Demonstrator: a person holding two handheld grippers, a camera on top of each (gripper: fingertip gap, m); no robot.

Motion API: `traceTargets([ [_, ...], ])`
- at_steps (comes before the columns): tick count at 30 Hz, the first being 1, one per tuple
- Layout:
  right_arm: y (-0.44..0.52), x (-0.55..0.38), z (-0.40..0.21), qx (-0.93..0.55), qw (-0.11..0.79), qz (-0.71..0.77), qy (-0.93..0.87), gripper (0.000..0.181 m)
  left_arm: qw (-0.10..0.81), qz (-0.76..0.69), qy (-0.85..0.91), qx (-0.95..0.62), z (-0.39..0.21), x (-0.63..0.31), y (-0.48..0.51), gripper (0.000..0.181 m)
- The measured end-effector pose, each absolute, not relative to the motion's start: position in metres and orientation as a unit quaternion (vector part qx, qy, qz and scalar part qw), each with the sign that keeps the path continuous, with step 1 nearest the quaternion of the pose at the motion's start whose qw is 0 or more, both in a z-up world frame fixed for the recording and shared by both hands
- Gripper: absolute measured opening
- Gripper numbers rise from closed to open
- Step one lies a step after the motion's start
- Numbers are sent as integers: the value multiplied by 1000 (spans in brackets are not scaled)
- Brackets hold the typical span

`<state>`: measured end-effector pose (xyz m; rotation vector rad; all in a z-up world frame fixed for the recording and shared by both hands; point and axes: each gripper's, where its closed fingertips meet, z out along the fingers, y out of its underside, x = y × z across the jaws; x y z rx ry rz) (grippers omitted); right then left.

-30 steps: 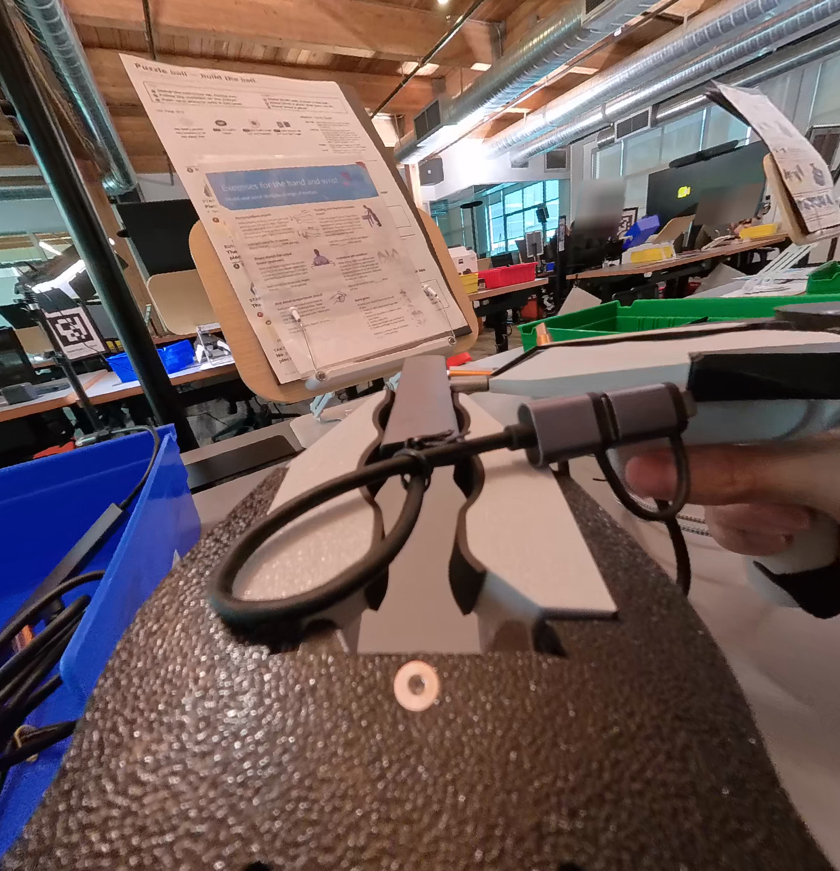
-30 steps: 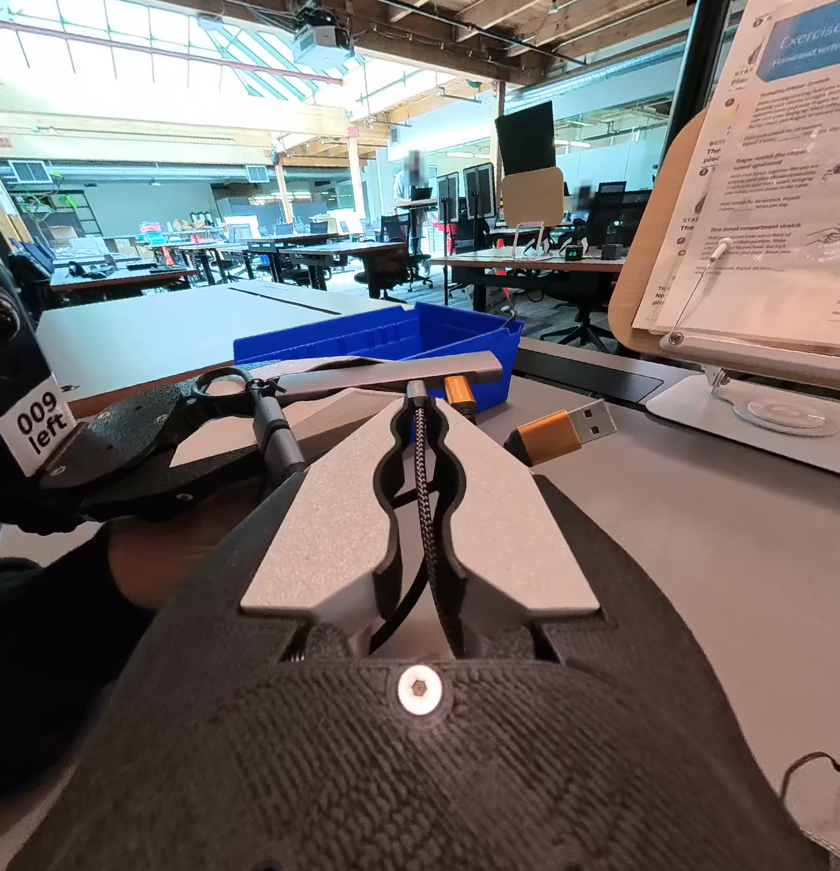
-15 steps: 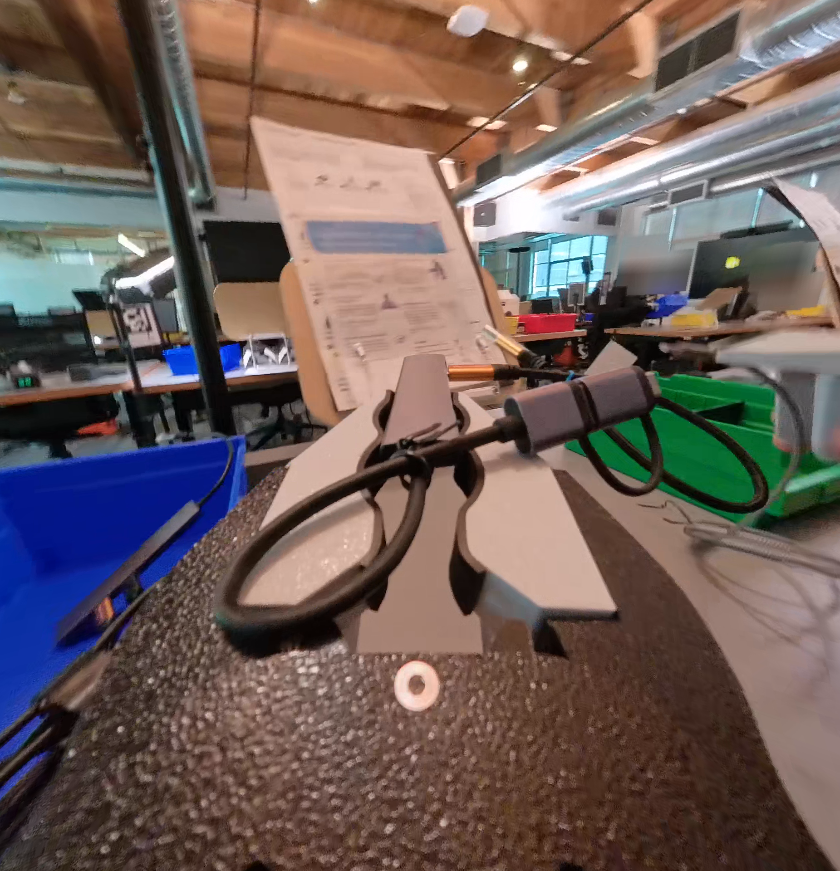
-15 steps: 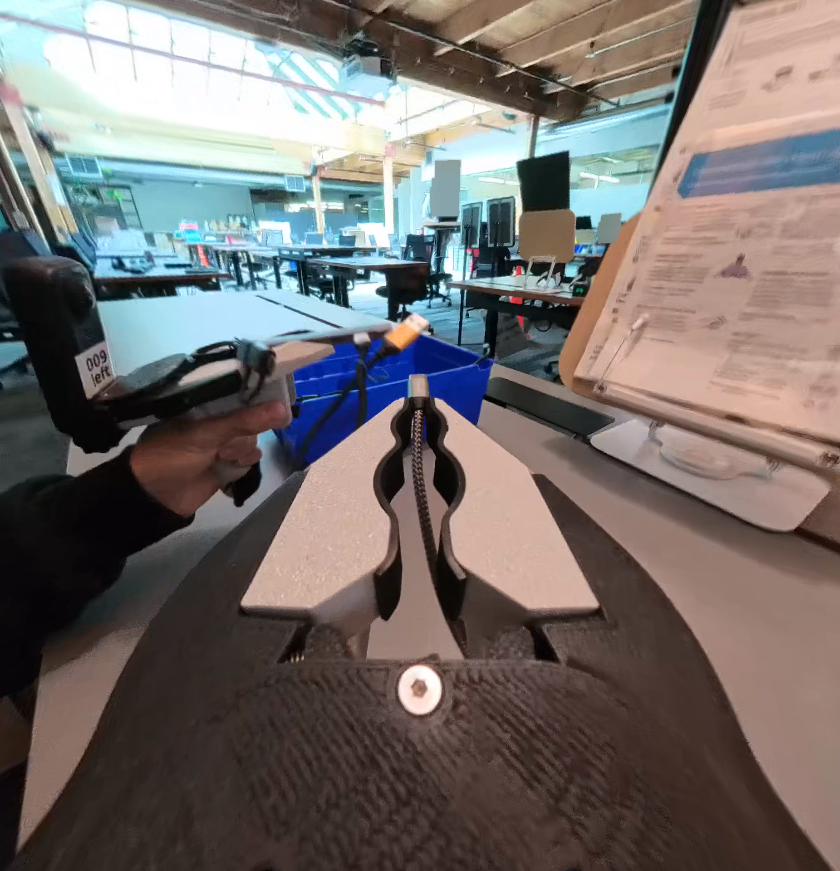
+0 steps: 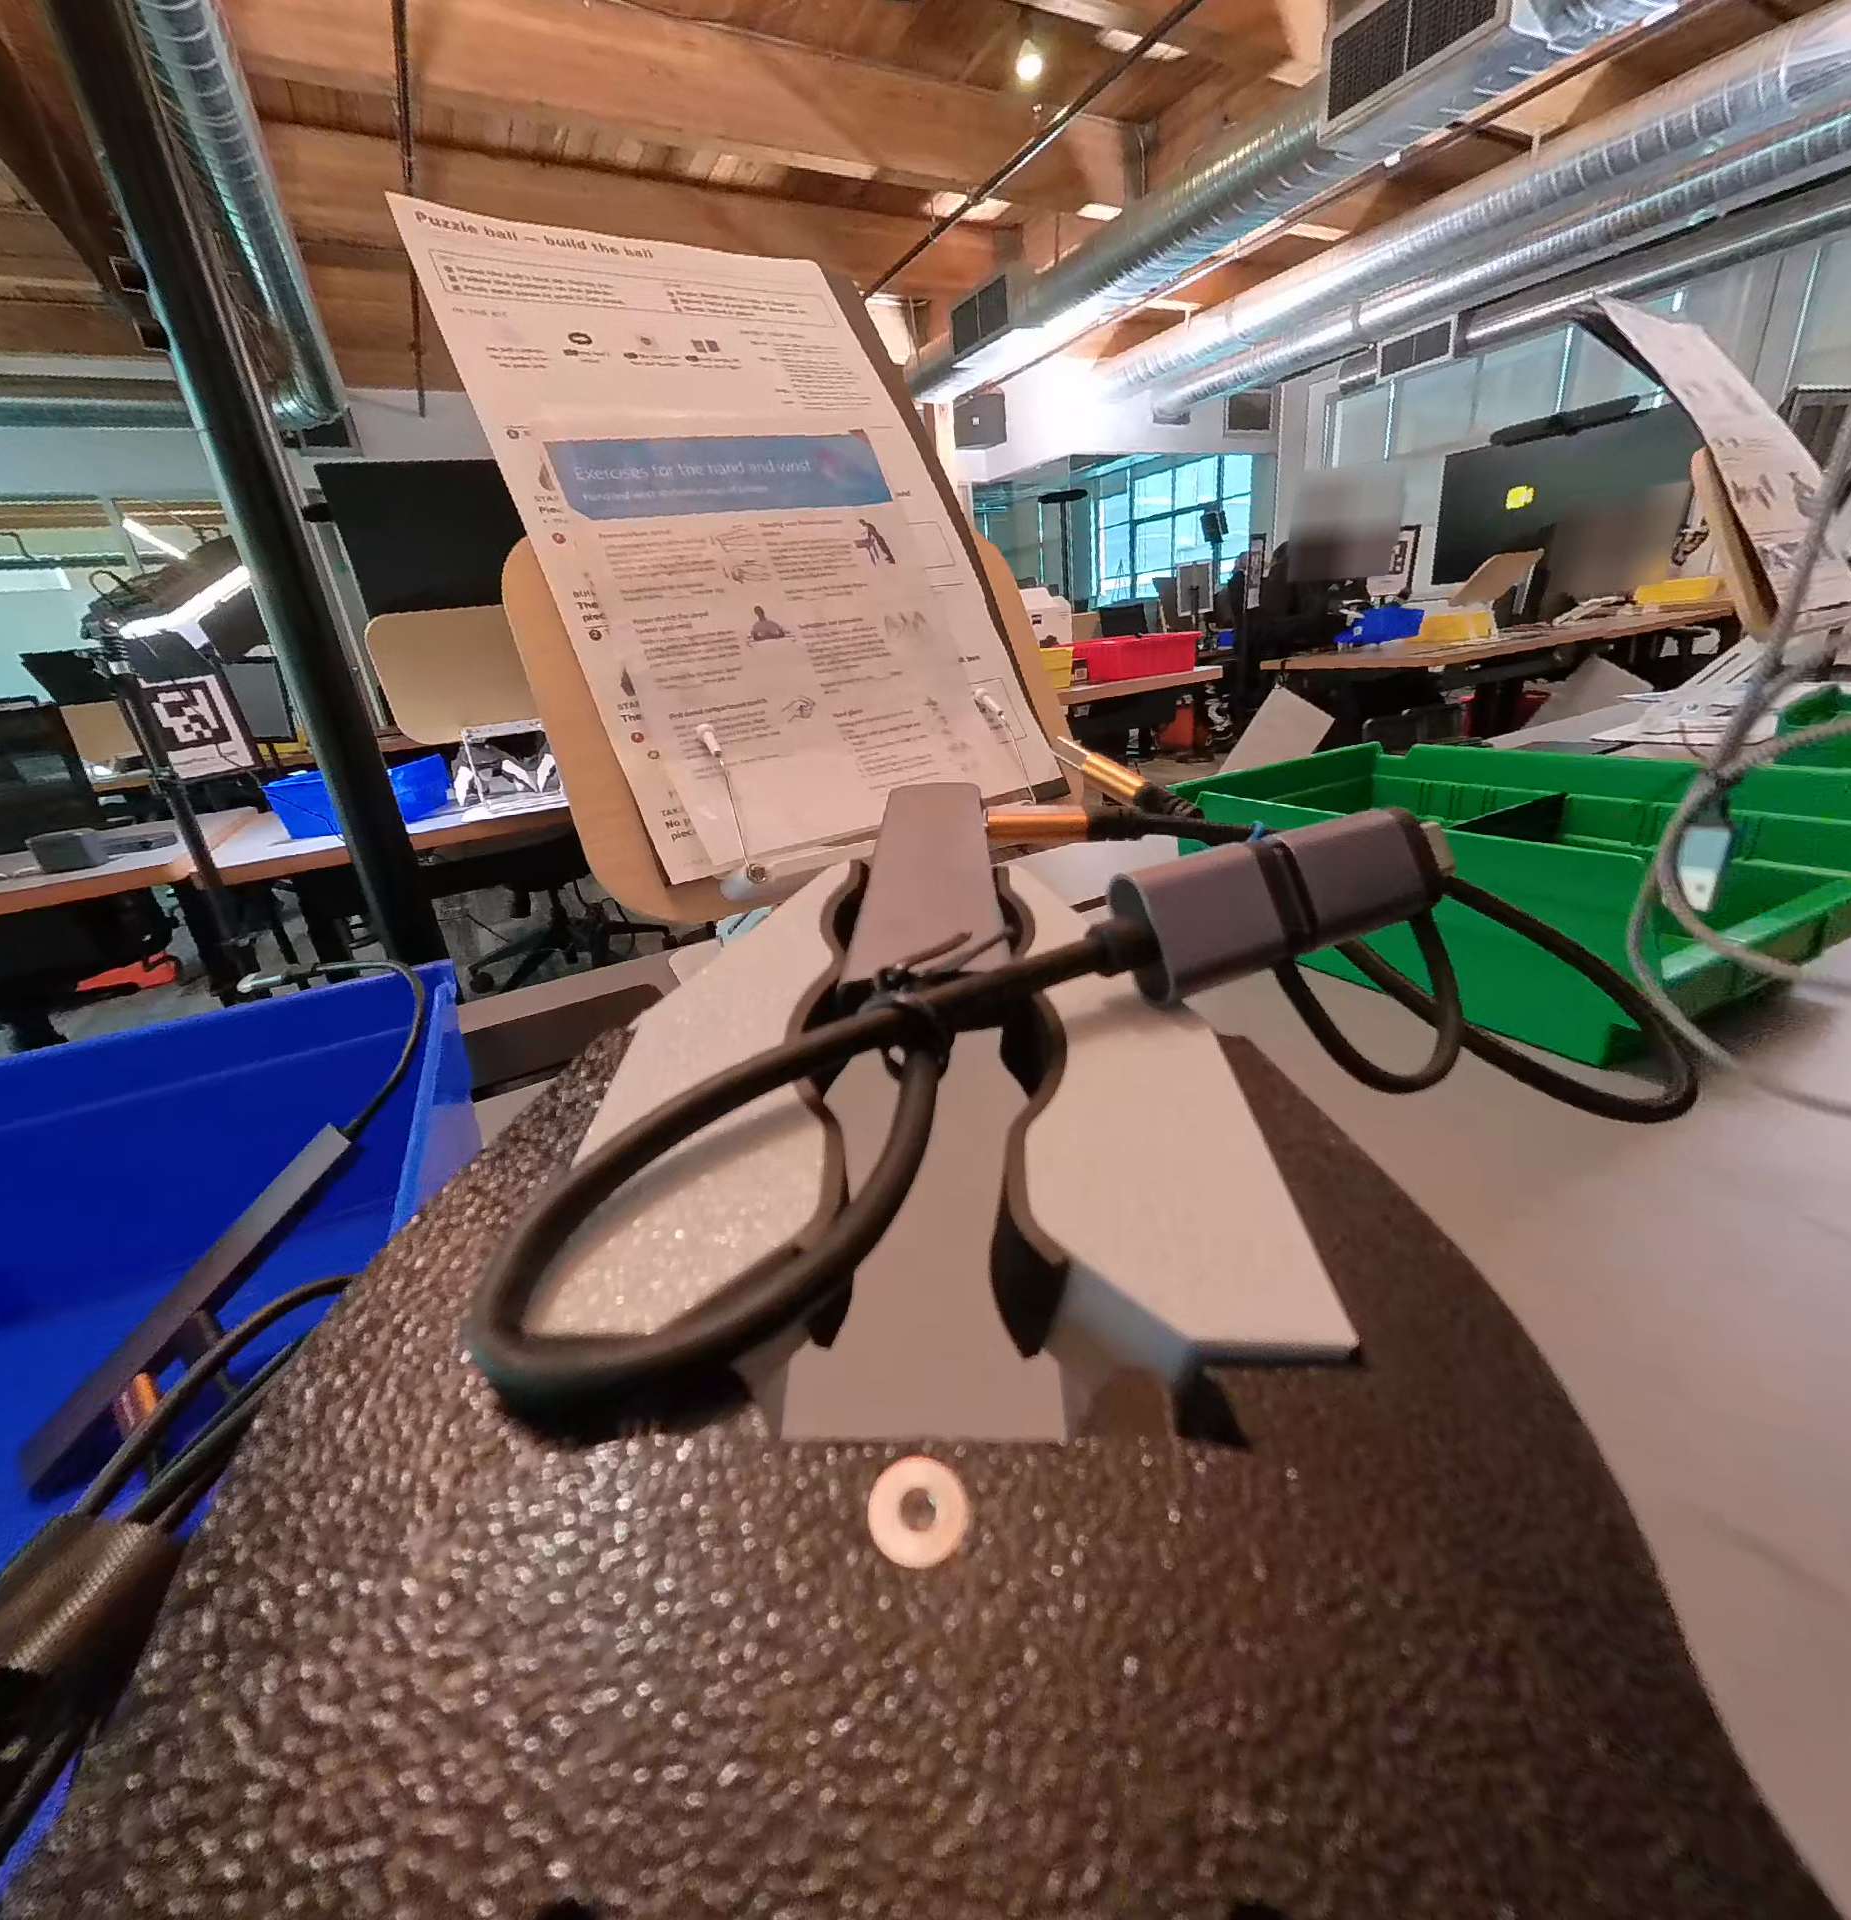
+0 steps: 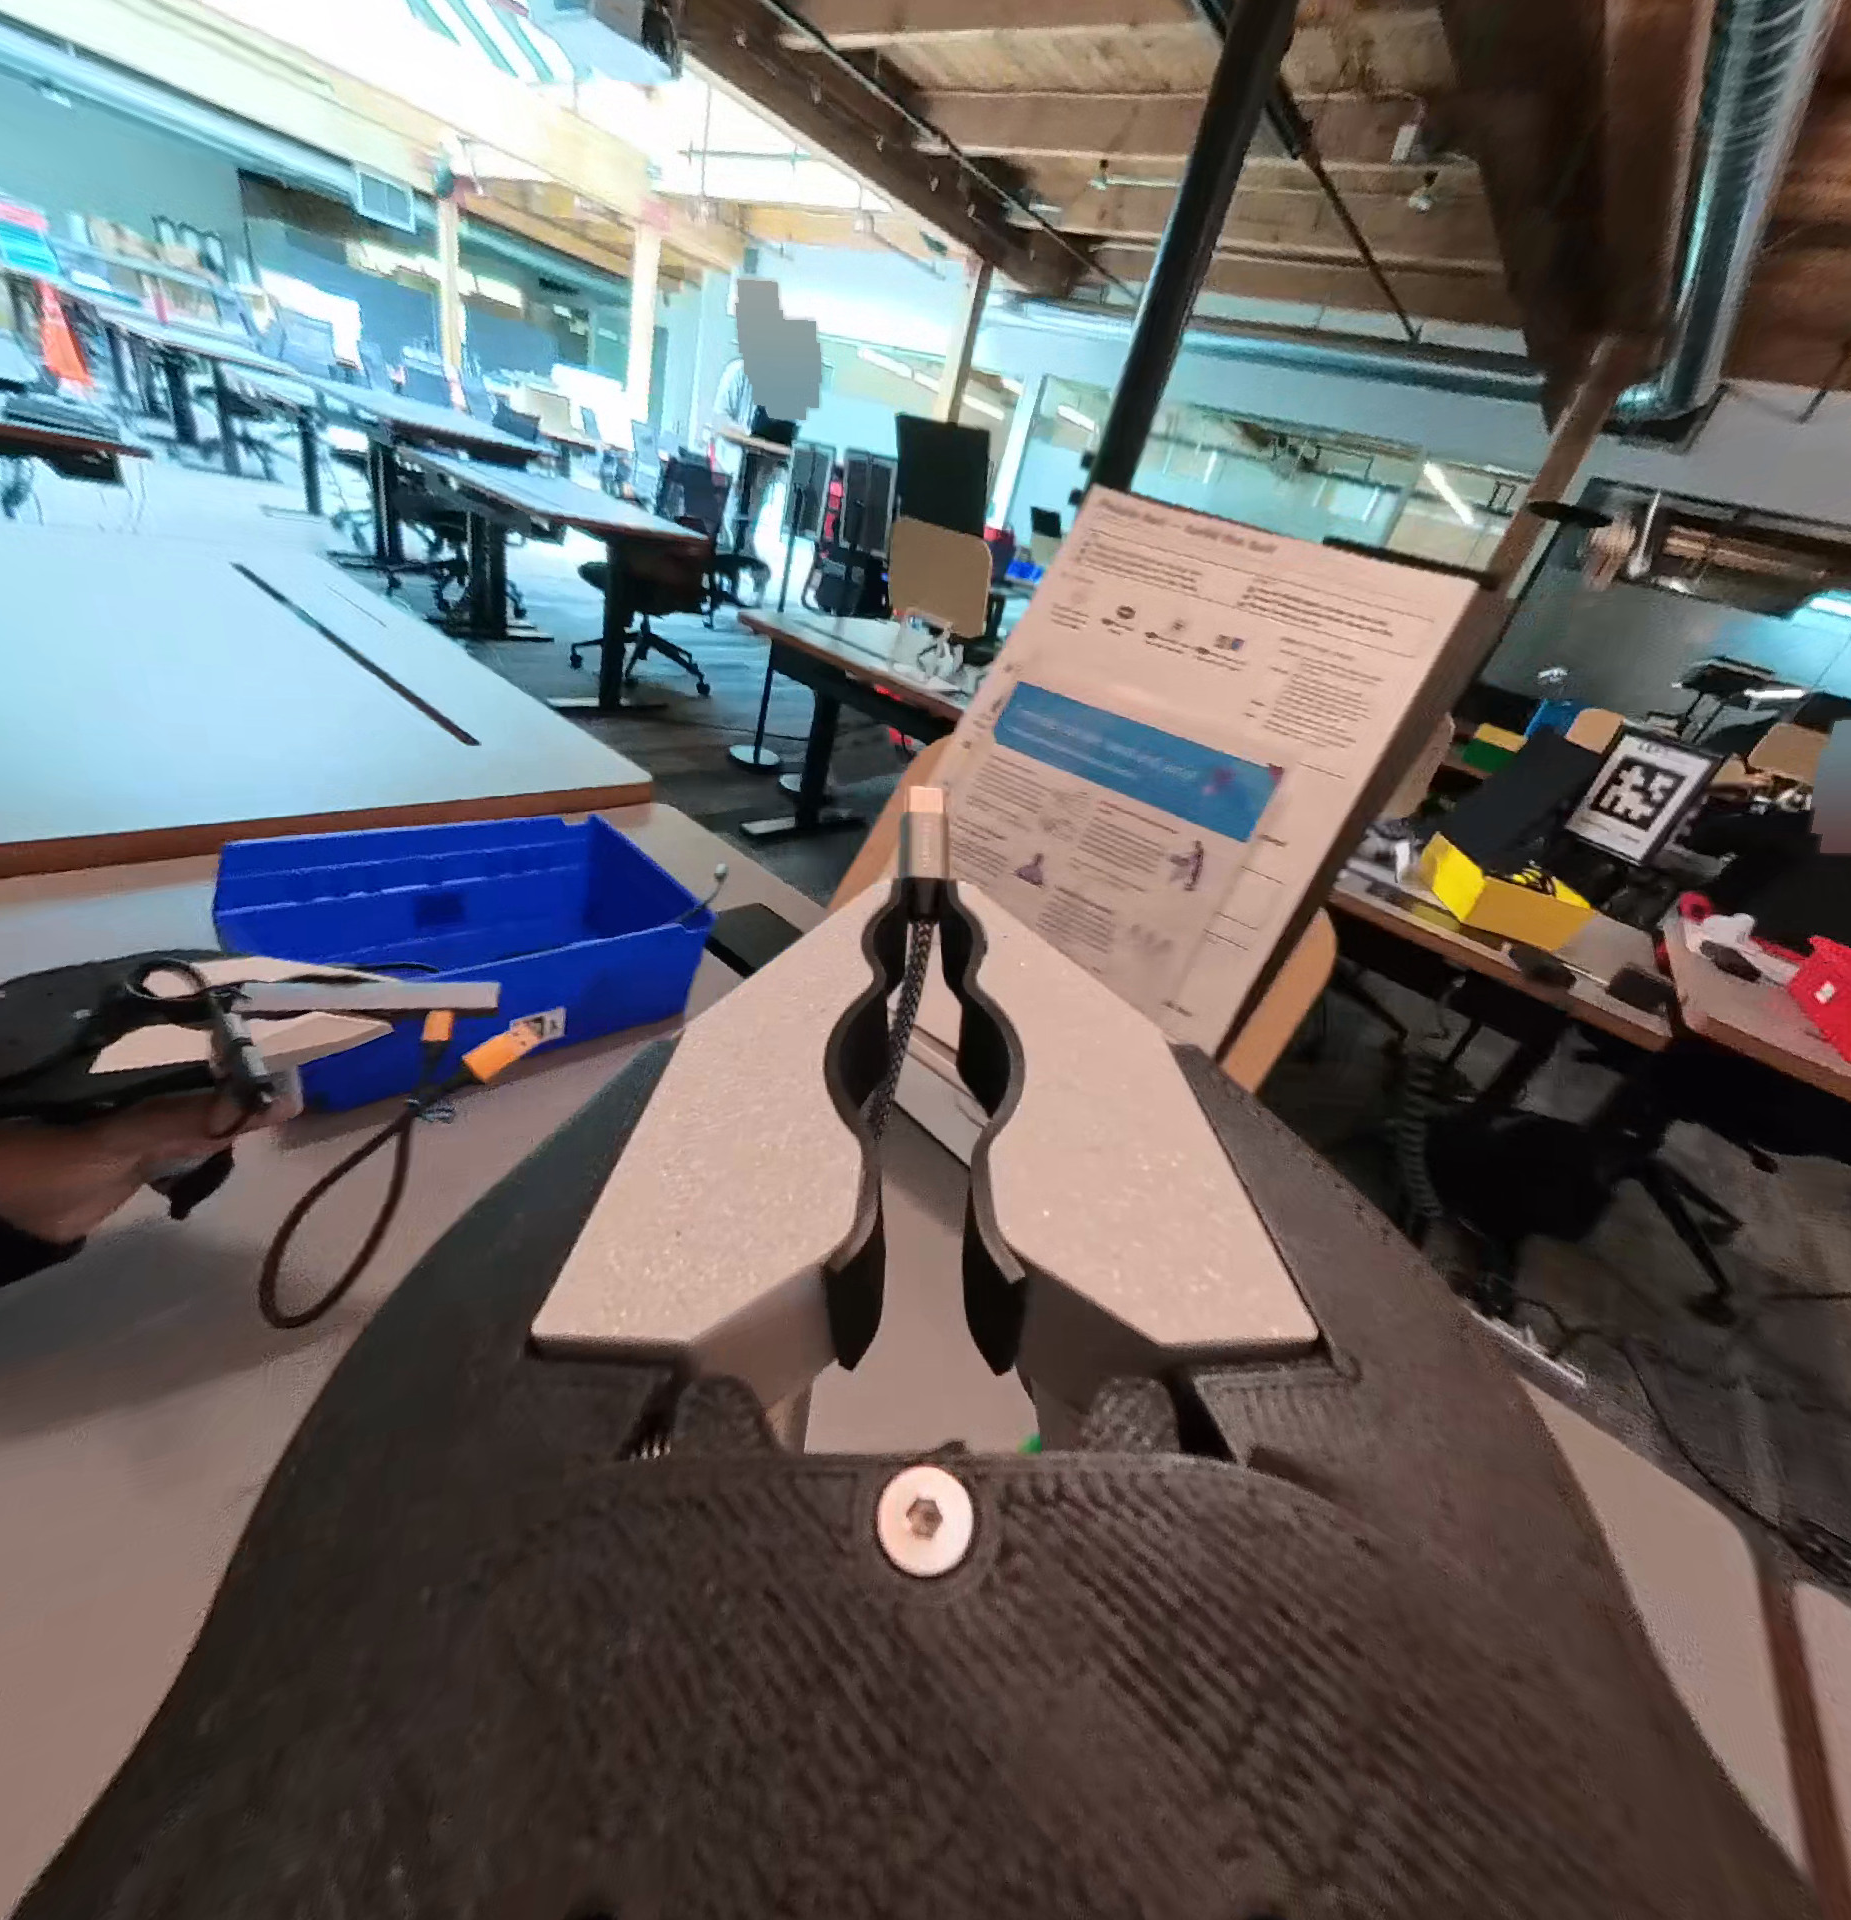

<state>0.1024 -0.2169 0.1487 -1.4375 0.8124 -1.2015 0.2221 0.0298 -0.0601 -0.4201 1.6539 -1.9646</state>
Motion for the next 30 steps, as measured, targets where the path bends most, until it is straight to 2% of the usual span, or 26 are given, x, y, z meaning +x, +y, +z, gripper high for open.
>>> traceTargets([
  [5,-284,110,172,-578,476,-538,387,5,263,-726,616,-155,-63,222,28,21],
  [10,-315,117,164,-577,455,-547,400,5,262,-727,614,-158,-63,223,29,21],
  [15,-348,114,159,-559,395,-600,413,4,259,-726,617,-159,-66,224,28,21],
  [22,-313,89,204,-561,481,-556,381,4,253,-726,619,-161,-69,225,27,21],
  [27,-346,90,204,-563,369,-625,395,4,245,-728,619,-162,-72,225,26,21],
  [30,-365,99,196,-558,370,-615,417,4,242,-728,621,-163,-73,225,24,21],
])
